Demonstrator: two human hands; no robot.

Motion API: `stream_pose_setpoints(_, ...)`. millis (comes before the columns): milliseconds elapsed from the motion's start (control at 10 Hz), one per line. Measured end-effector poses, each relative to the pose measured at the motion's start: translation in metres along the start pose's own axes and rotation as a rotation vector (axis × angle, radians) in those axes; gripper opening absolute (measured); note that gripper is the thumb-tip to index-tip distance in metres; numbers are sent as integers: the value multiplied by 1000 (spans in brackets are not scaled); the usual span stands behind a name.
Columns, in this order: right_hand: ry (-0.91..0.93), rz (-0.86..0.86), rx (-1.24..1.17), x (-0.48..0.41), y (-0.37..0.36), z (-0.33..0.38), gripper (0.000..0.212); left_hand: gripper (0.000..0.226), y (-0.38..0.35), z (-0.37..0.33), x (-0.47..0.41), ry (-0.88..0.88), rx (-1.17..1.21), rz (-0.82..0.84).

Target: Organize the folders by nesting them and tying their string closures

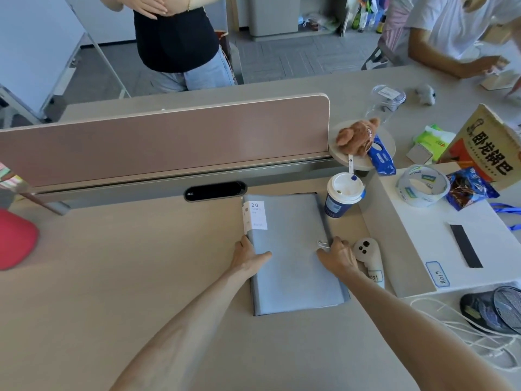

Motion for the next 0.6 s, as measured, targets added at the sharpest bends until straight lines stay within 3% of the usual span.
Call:
stream_pose_setpoints(200,34,-46,82,16,3,8,40,71,4,-7,10,-77,57,42)
stream_pose_setpoints(400,274,-114,111,36,8,24,37,48,17,8,19,-130,29,60)
stream_pose_setpoints(600,364,-89,37,61,-5,47,35,42,42,10,44,-216,-56,55)
Point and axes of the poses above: each hand's wrist, its own x-axis away from the middle knuckle, its own y-axis out of the back of the hand, z = x × y, the point moved 2 cm from there along -x, towards the middle knuckle, and after that the axes turned 11 degrees about -y, right-handed, at the moved point
